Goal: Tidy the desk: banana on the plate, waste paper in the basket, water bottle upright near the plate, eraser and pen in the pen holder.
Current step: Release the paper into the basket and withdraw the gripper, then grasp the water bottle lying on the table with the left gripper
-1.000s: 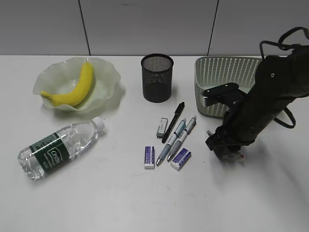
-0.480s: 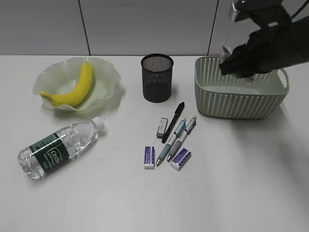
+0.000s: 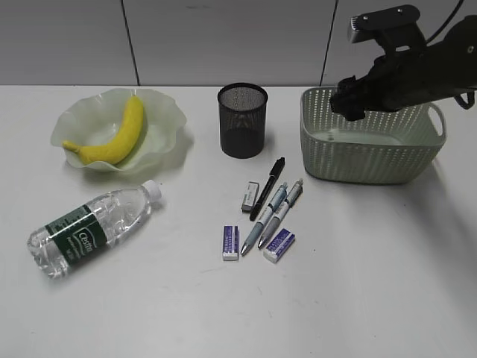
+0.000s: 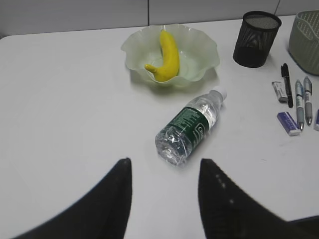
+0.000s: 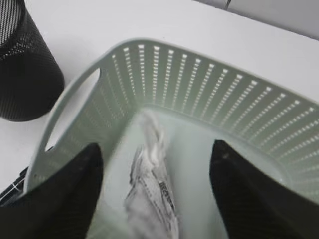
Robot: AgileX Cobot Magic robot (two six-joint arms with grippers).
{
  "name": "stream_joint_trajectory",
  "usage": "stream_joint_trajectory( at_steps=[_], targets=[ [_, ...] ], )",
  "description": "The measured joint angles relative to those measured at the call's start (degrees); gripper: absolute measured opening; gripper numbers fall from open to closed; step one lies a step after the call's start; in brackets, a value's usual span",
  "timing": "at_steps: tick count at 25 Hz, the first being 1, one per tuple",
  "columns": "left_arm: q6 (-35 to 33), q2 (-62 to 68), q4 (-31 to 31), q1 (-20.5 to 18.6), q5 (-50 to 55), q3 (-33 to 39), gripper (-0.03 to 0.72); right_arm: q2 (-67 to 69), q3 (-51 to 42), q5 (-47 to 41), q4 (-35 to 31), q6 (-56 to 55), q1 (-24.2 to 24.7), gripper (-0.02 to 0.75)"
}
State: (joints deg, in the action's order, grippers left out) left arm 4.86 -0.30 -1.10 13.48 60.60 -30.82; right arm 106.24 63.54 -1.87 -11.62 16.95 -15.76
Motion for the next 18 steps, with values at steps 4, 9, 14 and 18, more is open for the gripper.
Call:
stream_joint_trajectory(
  at_steps=[4, 9, 14, 18],
  targets=[
    [0.0, 0.0, 0.0, 0.0, 0.0, 0.0, 0.330, -2.8, 0.2, -2.7, 0.0, 0.0, 0.0, 0.645],
    [0.0, -0.1, 0.0, 0.0, 0.0, 0.0, 0.330, -12.5, 0.4, -23.3, 0.5, -1.1, 0.0, 0.621],
    [0.0, 0.0, 0.0, 0.0, 0.0, 0.0, 0.330, -23.9, -4.2, -41.3, 5.4, -11.8, 0.0, 0.542],
    [0.0, 0.0, 0.0, 0.0, 0.0, 0.0, 0.330, -37.2, -12.1, -47.2, 10.4, -16.0, 0.0, 0.529]
  ],
)
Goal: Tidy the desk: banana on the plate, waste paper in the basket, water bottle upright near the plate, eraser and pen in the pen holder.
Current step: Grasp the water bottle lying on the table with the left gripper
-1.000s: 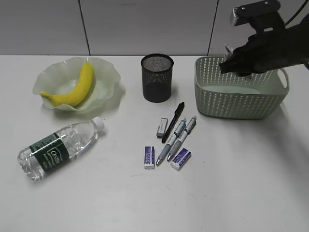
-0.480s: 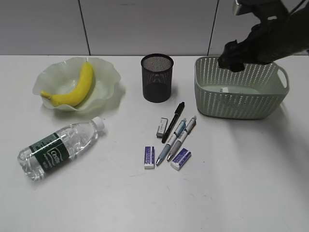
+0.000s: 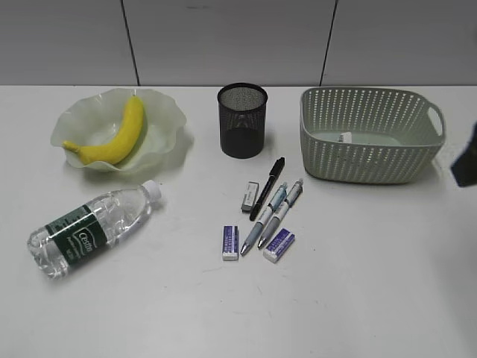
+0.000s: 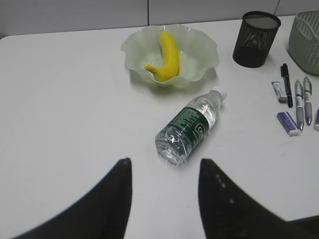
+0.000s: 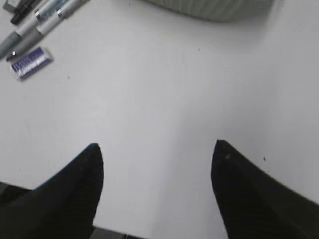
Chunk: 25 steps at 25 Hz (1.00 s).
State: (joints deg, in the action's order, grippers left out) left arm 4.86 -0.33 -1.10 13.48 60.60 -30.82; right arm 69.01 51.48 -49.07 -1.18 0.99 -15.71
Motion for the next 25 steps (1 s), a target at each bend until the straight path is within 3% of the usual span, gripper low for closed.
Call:
stream_joint_trajectory(
  at_steps=[9, 17, 20, 25],
  targets=[
    [0.0, 0.3, 0.0, 0.0, -0.1, 0.0, 0.330, -34.3, -17.6, -7.3, 1.8, -1.3, 0.0, 0.529],
    [-0.6, 3.5, 0.3, 0.0, -0.4, -0.2, 0.330, -58.9, -21.3, -8.3, 4.6, -1.3, 0.0, 0.529],
    [-3.4, 8.6, 1.1, 0.0, -5.2, -1.6, 0.330, -64.6, -22.2, -9.6, 5.2, -1.3, 0.0, 0.529],
    [-9.7, 25.0, 7.5, 0.0, -18.6, -2.6, 0.330, -69.3, -22.3, -10.0, 5.2, -1.5, 0.0, 0.529]
  ],
)
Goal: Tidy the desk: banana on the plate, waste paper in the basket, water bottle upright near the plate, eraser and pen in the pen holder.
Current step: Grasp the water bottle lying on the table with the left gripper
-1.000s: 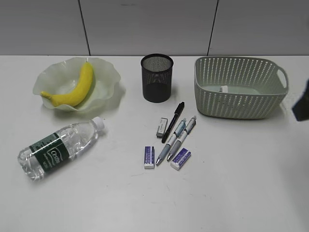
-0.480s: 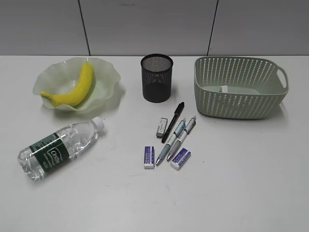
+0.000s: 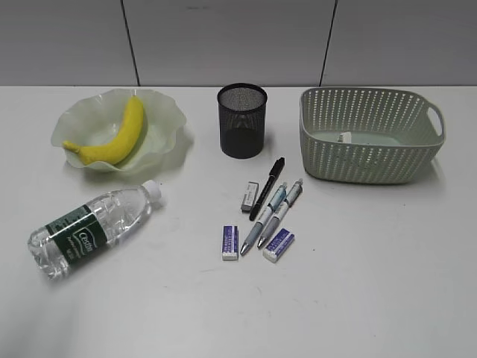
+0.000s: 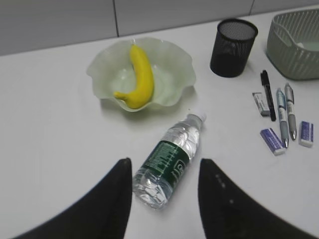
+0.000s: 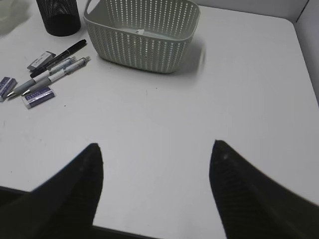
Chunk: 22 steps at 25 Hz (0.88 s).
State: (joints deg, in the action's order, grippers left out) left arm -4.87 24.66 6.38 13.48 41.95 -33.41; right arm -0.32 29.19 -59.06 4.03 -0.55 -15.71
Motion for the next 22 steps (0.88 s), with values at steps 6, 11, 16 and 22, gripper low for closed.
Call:
stream_joint_trajectory(
  at_steps=[6, 11, 16, 22],
  targets=[
    [-11.2, 31.7, 6.4, 0.8, -5.1, -6.8, 0.334, 0.0, 0.0, -0.1, 0.0, -0.2, 0.0, 0.529],
    [-15.8, 55.0, 5.1, 4.6, -2.5, -15.0, 0.486, -0.1, 0.0, -0.1, 0.1, -0.3, 0.0, 0.529],
    [-16.1, 69.1, 2.2, 7.5, -2.6, -20.5, 0.627, -0.1, 0.0, -0.1, 0.1, -0.3, 0.0, 0.529],
    [-16.2, 73.7, -1.5, 9.4, -8.3, -21.5, 0.634, -0.1, 0.0, -0.1, 0.1, -0.3, 0.0, 0.529]
  ],
)
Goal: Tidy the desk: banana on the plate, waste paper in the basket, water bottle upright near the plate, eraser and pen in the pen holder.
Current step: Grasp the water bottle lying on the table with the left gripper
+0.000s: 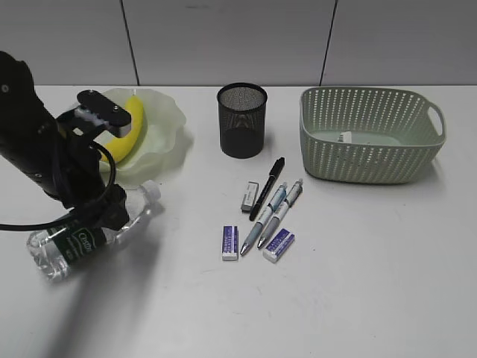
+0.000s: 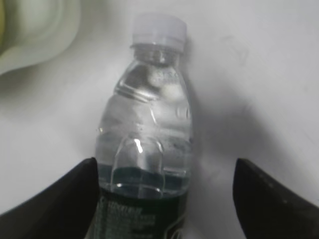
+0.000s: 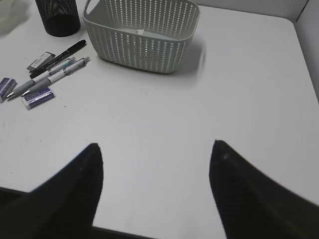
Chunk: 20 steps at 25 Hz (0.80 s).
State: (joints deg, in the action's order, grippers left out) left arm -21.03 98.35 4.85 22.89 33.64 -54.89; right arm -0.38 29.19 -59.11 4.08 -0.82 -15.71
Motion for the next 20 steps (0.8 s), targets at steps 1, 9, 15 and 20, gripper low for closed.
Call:
stream_joint_trajectory(
  at_steps=[1, 9, 15, 20],
  targets=[
    [-0.1, 0.4, -1.0, 0.4, -1.1, 0.0, 0.634, 0.0, 0.0, 0.0, 0.0, 0.0, 0.0, 0.529],
    [-0.1, 5.0, -4.2, 1.4, -4.8, -0.4, 0.615, 0.0, 0.0, 0.0, 0.0, 0.0, 0.0, 0.529],
    [-0.1, 7.7, -3.8, 1.4, -6.7, -0.6, 0.550, 0.0, 0.0, 0.0, 0.0, -0.1, 0.0, 0.528],
    [-0.1, 8.3, -3.1, 2.4, -7.7, -1.0, 0.517, 0.0, 0.0, 0.0, 0.0, -0.1, 0.0, 0.528]
  ],
)
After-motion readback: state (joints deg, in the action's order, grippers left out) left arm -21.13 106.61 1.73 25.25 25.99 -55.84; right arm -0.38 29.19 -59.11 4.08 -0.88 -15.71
